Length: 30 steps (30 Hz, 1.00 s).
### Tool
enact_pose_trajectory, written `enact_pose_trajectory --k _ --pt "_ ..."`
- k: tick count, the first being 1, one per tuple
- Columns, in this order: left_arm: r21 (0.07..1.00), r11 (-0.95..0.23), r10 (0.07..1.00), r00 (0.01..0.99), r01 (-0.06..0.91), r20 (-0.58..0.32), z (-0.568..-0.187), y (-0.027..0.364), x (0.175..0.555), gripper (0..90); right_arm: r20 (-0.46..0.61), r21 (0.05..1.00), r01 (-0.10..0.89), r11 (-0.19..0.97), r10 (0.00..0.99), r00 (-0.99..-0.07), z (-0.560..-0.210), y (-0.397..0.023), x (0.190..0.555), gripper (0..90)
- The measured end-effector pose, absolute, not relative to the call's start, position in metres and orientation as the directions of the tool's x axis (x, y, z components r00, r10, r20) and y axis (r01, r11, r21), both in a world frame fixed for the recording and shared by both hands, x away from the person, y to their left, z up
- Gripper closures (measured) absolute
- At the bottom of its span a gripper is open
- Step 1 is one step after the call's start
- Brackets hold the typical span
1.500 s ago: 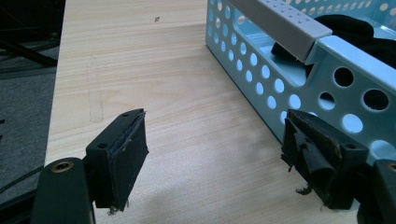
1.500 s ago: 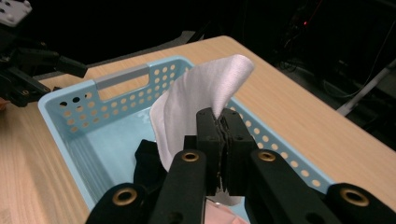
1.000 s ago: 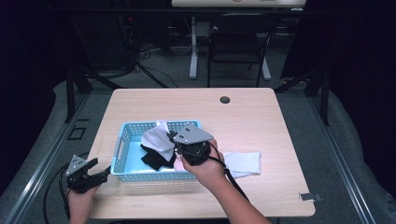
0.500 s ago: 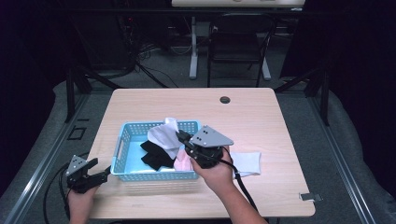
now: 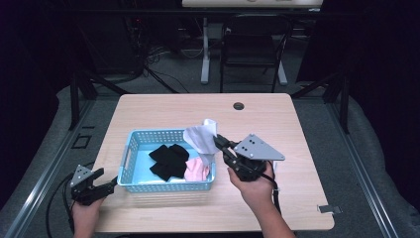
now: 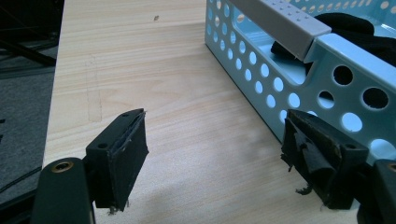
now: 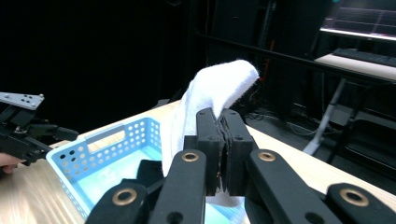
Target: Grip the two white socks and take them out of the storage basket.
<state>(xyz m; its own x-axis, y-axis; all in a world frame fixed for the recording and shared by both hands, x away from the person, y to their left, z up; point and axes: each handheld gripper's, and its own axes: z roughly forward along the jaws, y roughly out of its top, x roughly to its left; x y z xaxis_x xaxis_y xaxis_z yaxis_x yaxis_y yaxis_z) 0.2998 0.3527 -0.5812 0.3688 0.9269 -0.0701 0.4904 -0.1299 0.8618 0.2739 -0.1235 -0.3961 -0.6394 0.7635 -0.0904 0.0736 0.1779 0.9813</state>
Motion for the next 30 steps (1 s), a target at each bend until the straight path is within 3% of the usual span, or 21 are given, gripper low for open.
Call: enact_pose_trajectory --k 19,30 --pt "0.861 -0.129 0.929 0.364 0.492 -0.068 -0.581 0.353 0.3 22.2 -0.078 0.969 0.156 0.192 0.836 -0.543 -0.424 -0.177 0.259 87.9" --pt "0.857 -0.128 0.931 0.358 0.499 -0.07 -0.582 0.354 0.3 22.2 -0.037 0.936 0.29 0.199 0.876 -0.481 -0.474 -0.198 0.269 87.9"
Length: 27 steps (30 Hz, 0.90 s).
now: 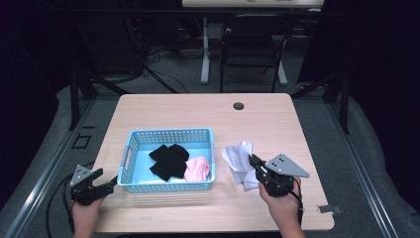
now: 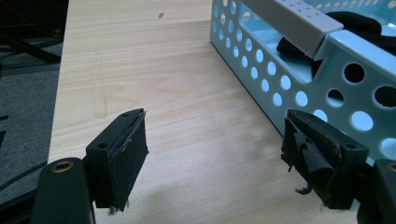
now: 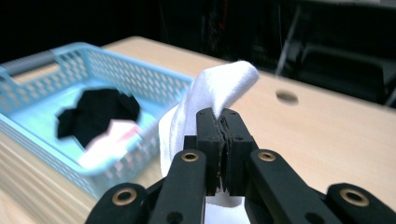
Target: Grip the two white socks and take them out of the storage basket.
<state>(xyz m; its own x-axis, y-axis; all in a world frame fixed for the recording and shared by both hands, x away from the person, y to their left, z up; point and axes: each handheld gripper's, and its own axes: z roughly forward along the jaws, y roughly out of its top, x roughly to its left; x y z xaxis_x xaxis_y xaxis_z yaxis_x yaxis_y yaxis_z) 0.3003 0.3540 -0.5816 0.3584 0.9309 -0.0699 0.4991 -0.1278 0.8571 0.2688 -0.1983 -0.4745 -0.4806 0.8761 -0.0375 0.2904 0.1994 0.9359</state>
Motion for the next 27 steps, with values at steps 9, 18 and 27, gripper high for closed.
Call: enact_pose_trajectory --k 9,18,27 --pt "0.86 -0.133 0.928 0.366 0.493 -0.066 -0.581 0.353 0.3 22.2 0.109 0.84 0.539 0.068 0.951 -0.29 -0.532 -0.252 0.295 87.4" --pt "0.859 -0.132 0.928 0.367 0.495 -0.069 -0.581 0.354 0.3 22.2 0.156 0.788 0.615 -0.006 0.969 -0.19 -0.548 -0.268 0.3 66.5" --pt "0.859 -0.132 0.928 0.367 0.495 -0.069 -0.581 0.354 0.3 22.2 0.137 0.838 0.541 -0.073 0.987 -0.08 -0.534 -0.28 0.289 41.9"
